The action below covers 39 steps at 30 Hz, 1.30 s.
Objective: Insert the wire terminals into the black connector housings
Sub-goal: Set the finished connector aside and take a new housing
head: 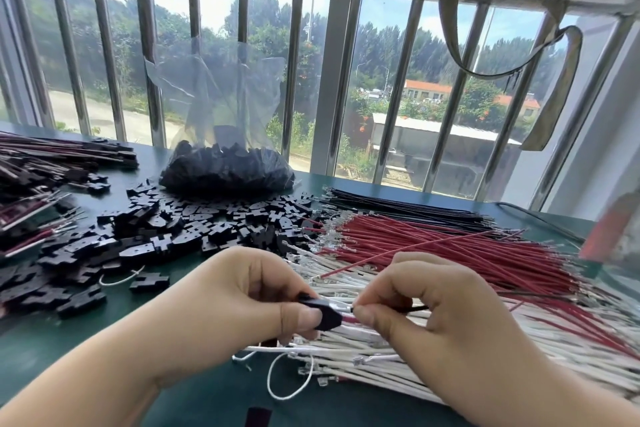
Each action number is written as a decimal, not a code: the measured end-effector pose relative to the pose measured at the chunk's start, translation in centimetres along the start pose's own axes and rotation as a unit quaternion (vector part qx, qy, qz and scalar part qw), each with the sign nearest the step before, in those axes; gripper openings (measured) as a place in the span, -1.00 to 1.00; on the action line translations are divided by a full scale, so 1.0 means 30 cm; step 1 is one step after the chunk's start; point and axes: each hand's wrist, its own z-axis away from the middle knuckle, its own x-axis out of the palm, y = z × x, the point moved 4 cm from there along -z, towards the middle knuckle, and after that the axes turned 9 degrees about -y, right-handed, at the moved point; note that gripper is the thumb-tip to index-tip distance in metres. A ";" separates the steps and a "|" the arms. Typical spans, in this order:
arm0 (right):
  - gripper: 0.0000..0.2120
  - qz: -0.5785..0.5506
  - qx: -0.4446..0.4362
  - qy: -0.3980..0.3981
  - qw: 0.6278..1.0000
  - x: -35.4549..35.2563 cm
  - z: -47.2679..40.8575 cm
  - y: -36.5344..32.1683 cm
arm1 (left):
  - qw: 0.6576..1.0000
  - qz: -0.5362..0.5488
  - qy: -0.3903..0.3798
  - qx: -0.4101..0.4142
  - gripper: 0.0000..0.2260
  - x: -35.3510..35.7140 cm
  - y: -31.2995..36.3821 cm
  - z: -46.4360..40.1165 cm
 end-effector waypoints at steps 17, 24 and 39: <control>-0.93 0.382 -0.259 0.167 0.871 -0.034 0.061 -0.028 | 0.999 0.036 0.012 0.012 -0.75 0.016 -0.002 -0.010; -0.87 0.269 -0.058 0.156 0.949 -0.193 0.041 0.051 | 0.994 0.031 0.103 0.006 -0.97 -0.052 -0.012 -0.001; -0.83 0.023 -0.025 -0.030 0.999 -0.070 -0.021 0.004 | 0.995 -0.075 0.064 0.020 -0.72 -0.025 0.001 -0.018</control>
